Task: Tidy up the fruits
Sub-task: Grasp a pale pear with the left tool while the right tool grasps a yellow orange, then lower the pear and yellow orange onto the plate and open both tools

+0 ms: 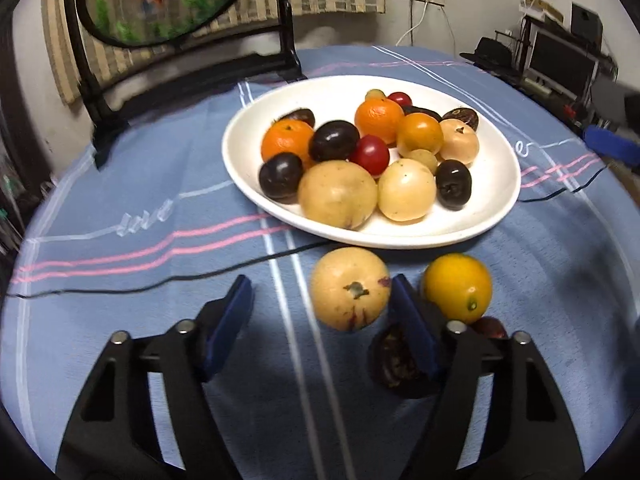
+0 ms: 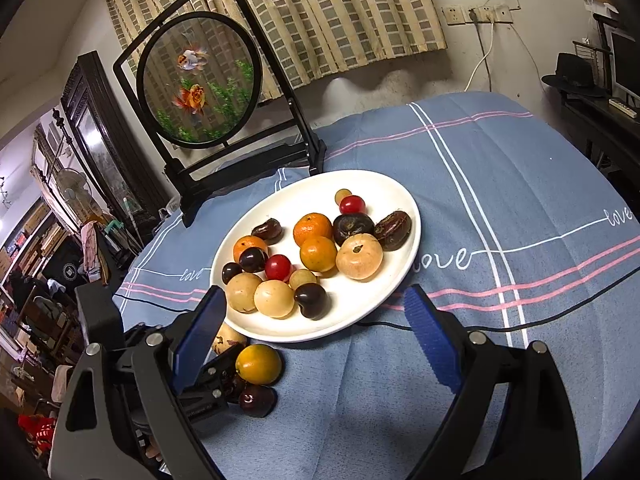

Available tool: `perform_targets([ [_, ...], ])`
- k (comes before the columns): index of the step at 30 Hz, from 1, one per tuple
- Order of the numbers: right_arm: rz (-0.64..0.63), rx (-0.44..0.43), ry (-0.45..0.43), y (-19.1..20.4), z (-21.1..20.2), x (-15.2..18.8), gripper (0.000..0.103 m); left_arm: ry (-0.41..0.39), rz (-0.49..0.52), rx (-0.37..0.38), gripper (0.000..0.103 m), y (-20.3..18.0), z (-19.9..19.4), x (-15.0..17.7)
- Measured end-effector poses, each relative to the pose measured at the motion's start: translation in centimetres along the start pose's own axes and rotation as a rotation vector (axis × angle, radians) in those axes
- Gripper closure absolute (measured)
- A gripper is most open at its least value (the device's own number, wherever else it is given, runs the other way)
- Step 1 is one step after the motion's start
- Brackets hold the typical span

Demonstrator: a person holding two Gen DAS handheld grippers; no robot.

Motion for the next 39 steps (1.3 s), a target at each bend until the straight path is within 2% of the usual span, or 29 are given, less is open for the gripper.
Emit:
perform_targets([
  [2, 0.003, 0.002, 0.003, -0.1, 0.2, 0.1, 0.012, 0.014, -0.015, 0.03, 0.039, 0.1, 0.3, 0.0],
  [5, 0.003, 0.002, 0.014, -0.1, 0.5, 0.2, 0.012, 0.026, -0.013, 0.068, 0.054, -0.2, 0.7, -0.1],
  [6, 0.001, 0.002, 0.018, -0.1, 0.5, 0.3, 0.012, 0.03, -0.01, 0.081, 0.061, -0.3, 0.9, -0.1],
  [12, -0.023, -0.023, 0.057, 0.5, 1.4, 0.7, 0.012, 0.033, -0.018, 0.077, 0.062, -0.1, 0.8, 0.0],
  [16, -0.048, -0.054, 0.107, 1.5, 2.5, 1.6, 0.012, 0.022, -0.054, -0.021, 0.062, 1.5, 0.6, 0.0],
  [21, -0.089, -0.095, 0.212, 2.9, 4.9, 3.6, 0.013, 0.037, -0.117, -0.071, 0.062, 3.3, 0.8, -0.2],
  [23, -0.084, -0.114, 0.244, 3.0, 5.6, 4.1, 0.025, 0.044, -0.127, -0.076, 0.062, 3.7, 1.0, -0.3],
  [26, -0.05, -0.143, 0.283, 2.8, 6.6, 4.5, 0.037, 0.045, -0.127, -0.079, 0.062, 3.8, 1.1, -0.3],
  [34, 0.007, -0.153, 0.323, 2.1, 8.3, 5.1, 0.054, 0.035, -0.108, -0.085, 0.062, 3.3, 1.0, -0.3],
  [39, -0.03, -0.133, 0.324, 2.6, 8.7, 5.4, 0.057, 0.019, -0.098, -0.102, 0.062, 3.0, 0.7, -0.2],
])
Point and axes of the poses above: each gripper's, at about its wrist camera, not at the fingertips, and z roughly the way its jaws point, y to its left, x to its underside, the point moved 1 cm from there along z, roughly the way its jaws point, and after that the axes turned 12 degrees about -x, right-handed, at the moved point
